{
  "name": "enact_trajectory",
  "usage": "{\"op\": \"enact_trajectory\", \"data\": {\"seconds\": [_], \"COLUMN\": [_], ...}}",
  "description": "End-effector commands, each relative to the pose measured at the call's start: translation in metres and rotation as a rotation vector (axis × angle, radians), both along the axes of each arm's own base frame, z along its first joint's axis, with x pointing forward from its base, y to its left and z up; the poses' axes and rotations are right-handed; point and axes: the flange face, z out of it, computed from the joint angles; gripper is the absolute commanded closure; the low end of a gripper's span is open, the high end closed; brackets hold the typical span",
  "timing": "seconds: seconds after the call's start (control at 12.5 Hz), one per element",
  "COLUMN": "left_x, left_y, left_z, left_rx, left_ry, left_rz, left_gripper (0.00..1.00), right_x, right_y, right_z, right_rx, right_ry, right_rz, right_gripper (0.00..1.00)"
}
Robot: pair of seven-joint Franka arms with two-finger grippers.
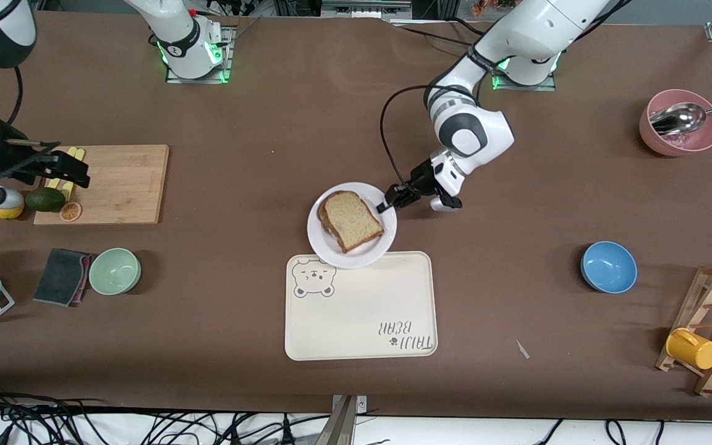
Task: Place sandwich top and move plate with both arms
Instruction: 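Slide the plate onto the bear tray with the left gripper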
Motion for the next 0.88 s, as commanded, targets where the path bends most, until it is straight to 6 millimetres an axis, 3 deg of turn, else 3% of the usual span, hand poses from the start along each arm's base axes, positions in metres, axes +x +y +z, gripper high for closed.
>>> {"op": "enact_trajectory", "data": {"seconds": [0.0,0.24,0.4,0.64,0.8], "left_x": [0.051,0.097,0.119,0.119,0.126], "left_y": [0.014,0.017,-0.002,-0.019,-0.021], "left_z": [-0.003,-0.015,-0.035,-0.054,-0.059], "left_rx": [-0.032,-0.057,-0.054,-0.026,-0.016], "left_ry": [-0.037,-0.074,-0.102,-0.076,-0.084], "left_rz": [0.093,0.146,0.153,0.167,0.182], "left_gripper": [1.00,1.00,1.00,1.00,1.00], "right_x": [-0.003,-0.002,-0.002,-0.002,-0.005], "right_y": [-0.001,0.009,0.014,0.013,0.014], "right_z": [-0.002,0.005,0.001,-0.010,-0.006], "right_rx": [0.000,0.045,0.096,0.094,0.095], "right_ry": [0.015,-0.025,-0.016,-0.008,-0.010], "right_rz": [-0.009,-0.004,-0.011,-0.012,-0.011], "right_gripper": [0.00,0.00,0.00,0.00,0.00]}}
